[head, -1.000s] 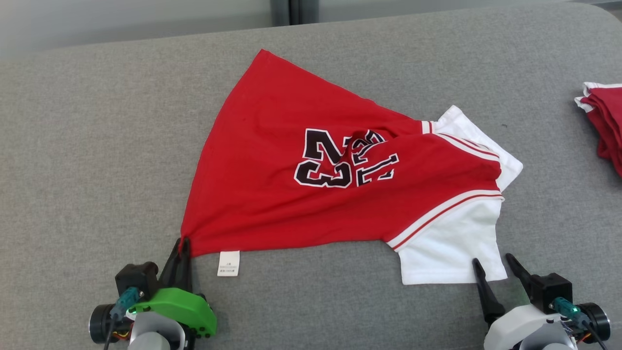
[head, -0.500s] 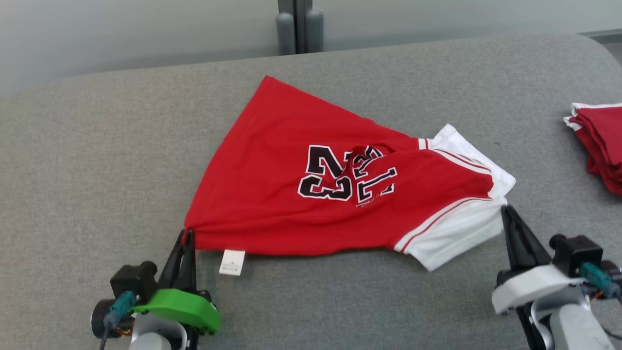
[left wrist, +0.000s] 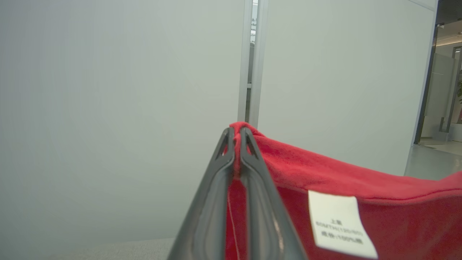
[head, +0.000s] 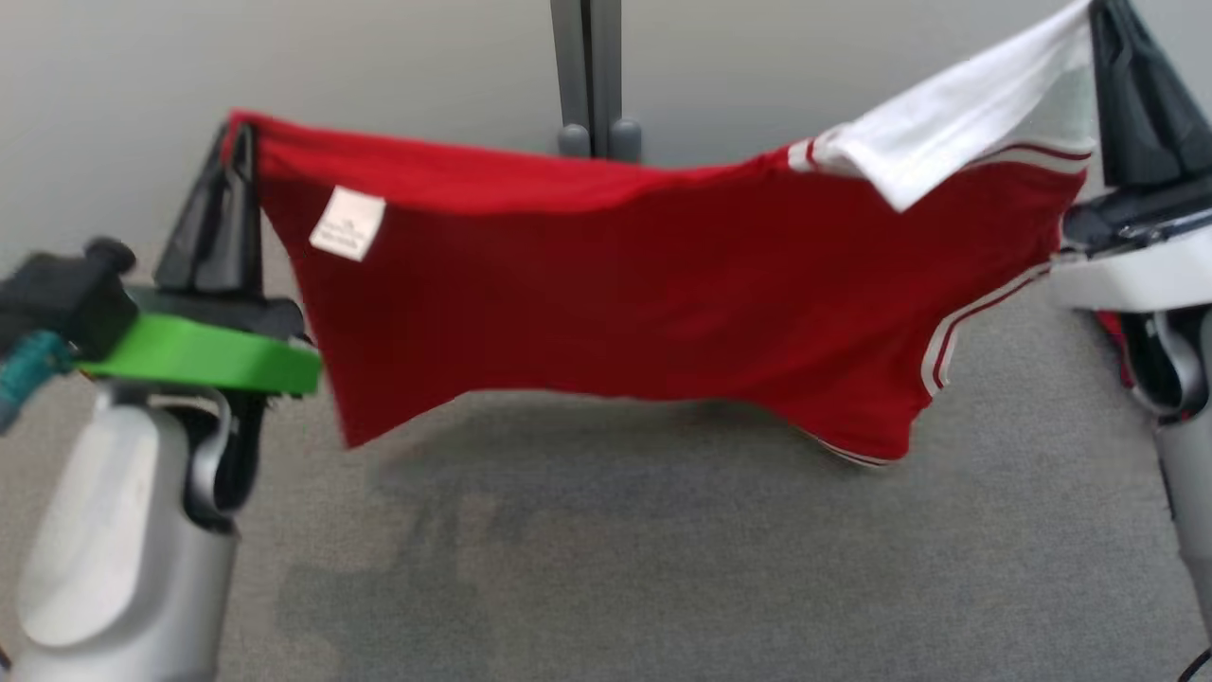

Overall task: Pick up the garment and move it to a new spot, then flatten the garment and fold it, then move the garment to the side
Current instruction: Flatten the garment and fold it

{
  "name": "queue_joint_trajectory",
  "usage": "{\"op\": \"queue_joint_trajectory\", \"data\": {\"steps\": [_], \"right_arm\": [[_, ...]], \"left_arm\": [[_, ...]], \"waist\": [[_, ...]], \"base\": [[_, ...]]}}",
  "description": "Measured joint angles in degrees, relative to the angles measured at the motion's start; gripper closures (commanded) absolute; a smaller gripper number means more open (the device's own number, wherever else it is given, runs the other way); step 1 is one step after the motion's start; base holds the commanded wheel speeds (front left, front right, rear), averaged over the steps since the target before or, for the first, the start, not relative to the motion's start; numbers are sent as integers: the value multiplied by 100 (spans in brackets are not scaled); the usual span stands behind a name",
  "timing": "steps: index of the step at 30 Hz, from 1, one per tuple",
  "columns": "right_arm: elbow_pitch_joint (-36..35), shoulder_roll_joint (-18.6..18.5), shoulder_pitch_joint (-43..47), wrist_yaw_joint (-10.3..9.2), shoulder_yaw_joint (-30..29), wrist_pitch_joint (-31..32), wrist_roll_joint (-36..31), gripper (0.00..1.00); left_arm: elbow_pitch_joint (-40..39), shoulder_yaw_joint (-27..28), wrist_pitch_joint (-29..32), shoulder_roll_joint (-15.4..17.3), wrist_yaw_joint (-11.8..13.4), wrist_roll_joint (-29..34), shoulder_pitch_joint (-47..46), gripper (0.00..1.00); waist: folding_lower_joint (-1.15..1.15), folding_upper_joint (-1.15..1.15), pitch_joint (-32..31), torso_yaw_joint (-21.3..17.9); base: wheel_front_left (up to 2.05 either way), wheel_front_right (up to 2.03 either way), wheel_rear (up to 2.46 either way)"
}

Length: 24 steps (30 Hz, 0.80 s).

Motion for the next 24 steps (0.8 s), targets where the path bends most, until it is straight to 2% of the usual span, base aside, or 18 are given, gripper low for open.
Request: {"op": "queue_joint_trajectory", "data": {"steps": [6,13,19,24], "right_arm": [[147,-516,-1220,0,203,266,-24,100],[947,-747,-2395,0,604,508,-226,100],[1817,-665,-3644,1,778,466,-803,100],[2374,-499,-4778,3,360,207,-1411,100]], "left_arm": [[-152,-18,673,564,0,-185,-1075,100],[359,-109,1102,722,-1,-364,-1848,100],[1261,-38,892,658,25,-402,-2719,100],[1978,25,358,588,86,-264,-3712,100]], "waist": [[0,0,129,64],[0,0,603,116],[0,0,1198,141],[0,0,1696,146]], "base": [[0,0,0],[0,0,0],[0,0,0],[0,0,0]]}}
